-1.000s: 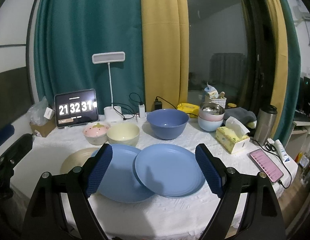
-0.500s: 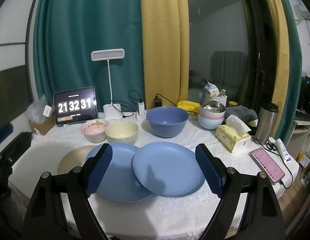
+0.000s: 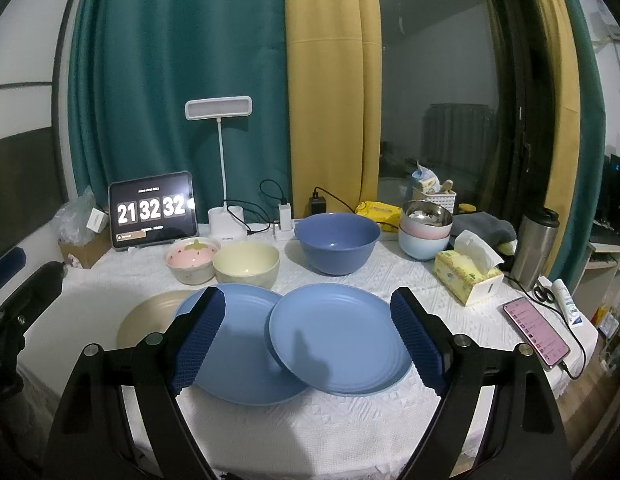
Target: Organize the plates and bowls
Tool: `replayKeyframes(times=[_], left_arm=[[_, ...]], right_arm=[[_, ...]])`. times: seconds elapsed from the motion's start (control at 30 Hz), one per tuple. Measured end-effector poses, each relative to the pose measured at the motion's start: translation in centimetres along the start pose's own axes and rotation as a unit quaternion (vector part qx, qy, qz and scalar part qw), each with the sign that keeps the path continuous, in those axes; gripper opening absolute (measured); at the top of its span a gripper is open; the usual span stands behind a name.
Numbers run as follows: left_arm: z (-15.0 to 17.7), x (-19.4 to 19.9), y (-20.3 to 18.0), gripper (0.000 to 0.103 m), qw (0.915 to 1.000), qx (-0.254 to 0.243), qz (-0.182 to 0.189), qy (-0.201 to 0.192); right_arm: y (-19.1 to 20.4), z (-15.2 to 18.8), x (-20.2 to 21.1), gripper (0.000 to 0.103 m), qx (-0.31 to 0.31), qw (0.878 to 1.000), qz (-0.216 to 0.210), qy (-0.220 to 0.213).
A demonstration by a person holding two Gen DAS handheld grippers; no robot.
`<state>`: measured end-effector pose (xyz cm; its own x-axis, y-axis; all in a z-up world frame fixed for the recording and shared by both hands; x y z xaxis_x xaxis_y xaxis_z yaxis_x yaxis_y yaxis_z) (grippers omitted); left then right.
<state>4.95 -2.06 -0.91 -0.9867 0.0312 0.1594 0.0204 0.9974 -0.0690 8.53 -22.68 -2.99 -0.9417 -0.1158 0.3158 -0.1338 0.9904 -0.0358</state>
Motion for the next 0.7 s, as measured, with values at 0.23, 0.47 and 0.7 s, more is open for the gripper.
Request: replayKeyframes(times=[0.23, 0.47, 0.7], left_arm=[[0.0, -0.1, 0.0, 0.101, 1.0, -0.001, 0.001, 0.0], [0.0, -0.4, -0.1, 0.101, 1.0, -0.004, 0.001, 0.0], [0.0, -1.1, -0.7, 0.101, 0.9999, -0.009, 0.001, 0.006]], right_arm=[[0.1, 0.0, 0.0, 0.088, 0.0, 1.0, 0.0, 0.0], [0.1, 0.2, 0.0, 0.088, 0.001, 1.0, 0.0, 0.001], [0.4, 0.3, -0.5, 0.088, 0.003, 1.0, -0.003, 0.005]])
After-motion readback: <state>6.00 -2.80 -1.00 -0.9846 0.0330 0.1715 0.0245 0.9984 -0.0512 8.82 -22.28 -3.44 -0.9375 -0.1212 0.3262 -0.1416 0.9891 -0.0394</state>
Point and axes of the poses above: each gripper's, at about its wrist camera, not at the fingertips, and x roughly against the way its jaws point, y to its left, z to its underside, the point moved 5 cm from there along -x, roughly the way its jaws point, and after that the axes turned 3 degrees about -y, right-handed, at the moved point
